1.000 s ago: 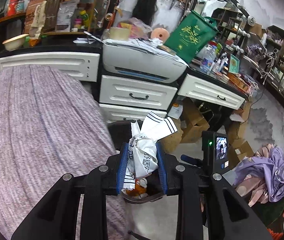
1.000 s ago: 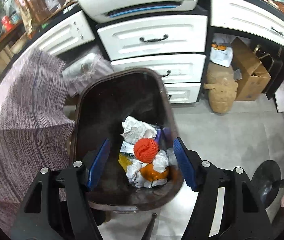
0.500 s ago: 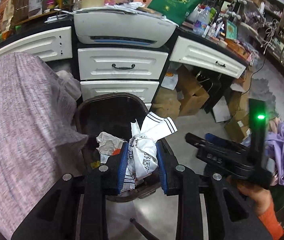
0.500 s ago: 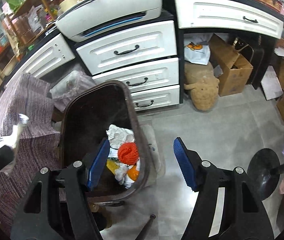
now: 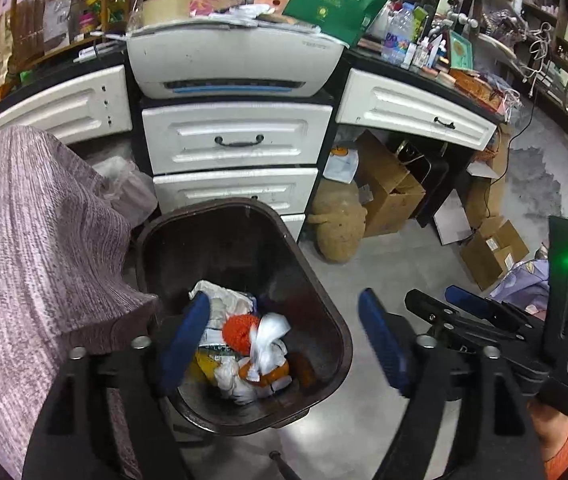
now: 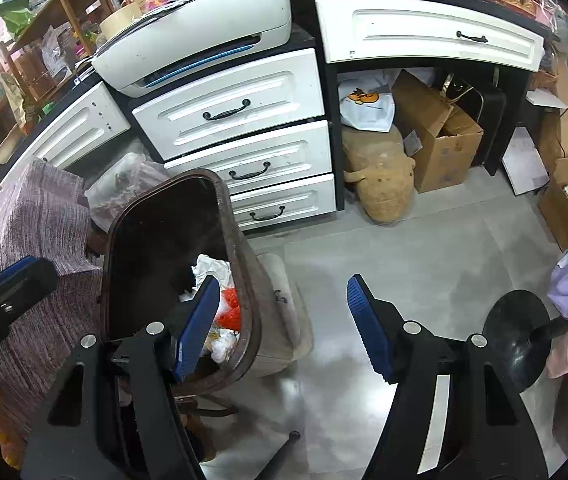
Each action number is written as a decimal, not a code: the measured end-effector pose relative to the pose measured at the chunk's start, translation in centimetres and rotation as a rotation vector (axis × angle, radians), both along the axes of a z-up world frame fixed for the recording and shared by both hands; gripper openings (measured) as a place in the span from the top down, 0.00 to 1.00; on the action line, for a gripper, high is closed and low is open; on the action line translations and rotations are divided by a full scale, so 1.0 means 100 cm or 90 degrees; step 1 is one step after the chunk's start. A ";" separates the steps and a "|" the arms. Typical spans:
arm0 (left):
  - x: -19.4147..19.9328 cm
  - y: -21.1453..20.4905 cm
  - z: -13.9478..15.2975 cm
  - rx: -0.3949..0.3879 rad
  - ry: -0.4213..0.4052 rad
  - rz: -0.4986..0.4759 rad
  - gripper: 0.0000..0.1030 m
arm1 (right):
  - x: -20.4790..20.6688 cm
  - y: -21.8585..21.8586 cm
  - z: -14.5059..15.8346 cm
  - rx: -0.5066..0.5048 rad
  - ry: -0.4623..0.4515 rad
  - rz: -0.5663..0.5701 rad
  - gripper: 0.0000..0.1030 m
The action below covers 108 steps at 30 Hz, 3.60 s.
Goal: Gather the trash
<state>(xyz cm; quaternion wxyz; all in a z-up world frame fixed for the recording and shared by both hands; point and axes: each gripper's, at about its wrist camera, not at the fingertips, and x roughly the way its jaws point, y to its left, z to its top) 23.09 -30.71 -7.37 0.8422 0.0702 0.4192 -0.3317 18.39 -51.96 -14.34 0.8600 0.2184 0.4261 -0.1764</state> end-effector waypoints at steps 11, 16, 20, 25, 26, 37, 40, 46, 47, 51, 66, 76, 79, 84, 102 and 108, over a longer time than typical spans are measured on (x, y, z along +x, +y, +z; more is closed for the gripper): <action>-0.032 0.050 0.040 -0.043 -0.059 0.033 0.07 | -0.019 0.021 0.034 -0.029 -0.055 0.001 0.13; -0.056 0.094 0.061 -0.074 -0.102 0.071 0.06 | -0.028 0.056 0.067 -0.079 -0.108 0.023 0.08; -0.076 0.135 0.070 -0.077 -0.142 0.122 0.05 | -0.041 0.095 0.091 -0.078 -0.172 0.051 0.06; -0.099 0.181 0.076 -0.077 -0.170 0.188 0.05 | -0.058 0.146 0.117 -0.106 -0.225 0.104 0.06; -0.102 0.187 0.077 -0.075 -0.177 0.197 0.05 | -0.063 0.157 0.123 -0.115 -0.238 0.114 0.06; -0.166 0.260 0.088 -0.071 -0.259 0.310 0.05 | -0.117 0.225 0.145 -0.153 -0.325 0.151 0.06; -0.179 0.269 0.091 -0.080 -0.263 0.320 0.05 | -0.132 0.237 0.149 -0.166 -0.342 0.156 0.06; -0.203 0.285 0.094 -0.090 -0.281 0.355 0.05 | -0.168 0.262 0.151 -0.232 -0.382 0.168 0.06; -0.206 0.288 0.094 -0.092 -0.282 0.361 0.05 | -0.174 0.265 0.150 -0.241 -0.391 0.165 0.06; -0.218 0.296 0.099 -0.113 -0.290 0.386 0.05 | -0.192 0.272 0.149 -0.246 -0.407 0.177 0.06; -0.233 0.296 0.105 -0.116 -0.332 0.404 0.05 | -0.203 0.268 0.150 -0.238 -0.414 0.176 0.06; -0.236 0.294 0.104 -0.117 -0.330 0.394 0.05 | -0.203 0.264 0.147 -0.234 -0.415 0.172 0.06; -0.235 0.294 0.104 -0.116 -0.327 0.393 0.05 | -0.202 0.264 0.146 -0.233 -0.411 0.172 0.06; -0.235 0.294 0.103 -0.115 -0.324 0.391 0.05 | -0.200 0.263 0.145 -0.232 -0.407 0.172 0.06; -0.235 0.292 0.101 -0.112 -0.313 0.380 0.05 | -0.199 0.261 0.142 -0.227 -0.399 0.172 0.06; -0.236 0.289 0.103 -0.111 -0.311 0.376 0.05 | -0.199 0.261 0.142 -0.227 -0.399 0.173 0.06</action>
